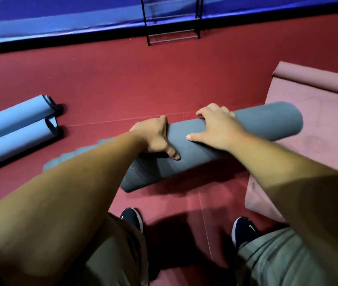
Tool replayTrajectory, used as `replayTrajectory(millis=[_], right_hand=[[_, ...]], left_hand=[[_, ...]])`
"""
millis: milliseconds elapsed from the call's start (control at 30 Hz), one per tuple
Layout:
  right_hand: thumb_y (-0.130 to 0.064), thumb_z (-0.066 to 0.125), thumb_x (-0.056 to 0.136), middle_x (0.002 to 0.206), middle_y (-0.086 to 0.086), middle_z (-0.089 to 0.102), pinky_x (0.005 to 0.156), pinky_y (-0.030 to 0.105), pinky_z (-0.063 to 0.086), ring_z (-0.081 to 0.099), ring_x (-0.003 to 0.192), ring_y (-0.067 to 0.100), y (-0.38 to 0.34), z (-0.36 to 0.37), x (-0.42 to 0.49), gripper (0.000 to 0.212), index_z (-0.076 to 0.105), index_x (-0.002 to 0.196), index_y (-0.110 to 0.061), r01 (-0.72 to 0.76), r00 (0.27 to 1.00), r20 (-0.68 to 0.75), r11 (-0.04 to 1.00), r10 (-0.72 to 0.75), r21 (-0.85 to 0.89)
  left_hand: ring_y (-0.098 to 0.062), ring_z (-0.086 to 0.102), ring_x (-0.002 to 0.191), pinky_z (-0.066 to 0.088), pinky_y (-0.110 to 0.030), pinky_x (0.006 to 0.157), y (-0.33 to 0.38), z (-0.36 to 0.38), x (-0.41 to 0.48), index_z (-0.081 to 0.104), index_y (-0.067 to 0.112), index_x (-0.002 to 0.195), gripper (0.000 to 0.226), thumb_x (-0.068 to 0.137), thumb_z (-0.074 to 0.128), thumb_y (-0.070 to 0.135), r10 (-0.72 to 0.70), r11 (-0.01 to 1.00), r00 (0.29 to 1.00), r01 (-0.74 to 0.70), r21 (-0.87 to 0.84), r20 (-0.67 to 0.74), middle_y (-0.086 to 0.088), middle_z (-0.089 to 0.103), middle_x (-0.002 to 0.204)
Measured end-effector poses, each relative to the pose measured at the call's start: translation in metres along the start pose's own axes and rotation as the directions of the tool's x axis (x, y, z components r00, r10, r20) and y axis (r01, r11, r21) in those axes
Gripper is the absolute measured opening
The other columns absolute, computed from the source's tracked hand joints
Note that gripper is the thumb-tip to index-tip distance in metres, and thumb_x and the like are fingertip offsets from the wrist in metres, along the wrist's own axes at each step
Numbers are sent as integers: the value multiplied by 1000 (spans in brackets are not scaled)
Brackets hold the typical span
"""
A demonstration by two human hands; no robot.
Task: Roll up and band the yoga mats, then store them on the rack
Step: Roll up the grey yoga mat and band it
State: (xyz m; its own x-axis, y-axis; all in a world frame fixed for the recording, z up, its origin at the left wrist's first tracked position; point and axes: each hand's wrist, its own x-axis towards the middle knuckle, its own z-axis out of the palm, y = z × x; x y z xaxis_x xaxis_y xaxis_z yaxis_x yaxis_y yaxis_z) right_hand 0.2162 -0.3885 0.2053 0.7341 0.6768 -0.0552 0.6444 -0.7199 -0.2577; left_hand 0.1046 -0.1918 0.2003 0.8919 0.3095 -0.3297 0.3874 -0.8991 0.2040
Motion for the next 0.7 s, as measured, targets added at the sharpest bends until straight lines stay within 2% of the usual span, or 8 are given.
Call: replayTrajectory(millis=[67,133,200,300,367,467,600,700], right_hand=[[-56,79,81,135,9,54,111,48,43,52,129,36,5,-2,4,68,58,134,-19,-108,971,-204,991,121,74],[-46,80,84,134,16,53,110,49,44,52,129,41,8,-2,9,65,54,131,-8,-229,910,-301,950,286,212],[-52,80,86,137,22,52,110,47,42,50,132,42,9,-3,11,77,49,133,1,-342,857,-251,861,450,376],[-72,68,89,146,27,52,108,40,41,49,140,39,11,-12,13,99,43,140,10,-427,822,-12,631,569,647],[-86,63,82,149,20,56,102,37,43,56,137,33,17,-20,18,111,45,145,4,-419,813,115,435,571,797],[-90,66,75,147,6,60,97,33,43,61,127,23,26,-32,23,110,48,146,-9,-303,850,127,278,511,912],[-88,63,79,141,-10,56,110,33,43,56,121,11,30,-39,26,104,44,154,-18,-170,890,83,157,449,973],[-107,62,54,137,-15,69,117,43,46,66,125,13,35,-37,33,115,62,141,-33,-117,892,111,-13,438,993]], left_hand=[[-29,62,93,52,-42,78,2,-8,8,47,23,109,107,32,87,87,-69,993,993,60,-99,-93,3,63,101],[-27,61,93,49,-41,76,5,-16,15,48,23,107,105,34,90,85,-138,966,979,100,-238,-148,6,61,98],[-23,62,96,51,-41,80,10,-20,23,50,23,110,104,36,93,82,-187,908,970,109,-405,-158,6,62,103],[-14,68,97,55,-38,82,20,-27,30,58,23,116,99,41,96,75,-195,776,968,54,-628,-157,8,69,109],[-12,74,95,59,-37,83,29,-30,33,62,22,119,93,47,100,67,-166,664,975,0,-747,-147,8,75,110],[-18,79,99,62,-49,96,43,-32,35,64,16,126,92,53,102,56,-68,462,992,-64,-885,-108,0,80,115],[-41,72,117,53,-62,109,57,-27,34,63,5,138,83,70,94,42,139,227,990,-66,-972,-35,-18,75,128],[-41,69,119,54,-56,109,61,-25,32,66,4,138,61,87,78,34,271,132,963,-31,-991,6,-24,69,135]])
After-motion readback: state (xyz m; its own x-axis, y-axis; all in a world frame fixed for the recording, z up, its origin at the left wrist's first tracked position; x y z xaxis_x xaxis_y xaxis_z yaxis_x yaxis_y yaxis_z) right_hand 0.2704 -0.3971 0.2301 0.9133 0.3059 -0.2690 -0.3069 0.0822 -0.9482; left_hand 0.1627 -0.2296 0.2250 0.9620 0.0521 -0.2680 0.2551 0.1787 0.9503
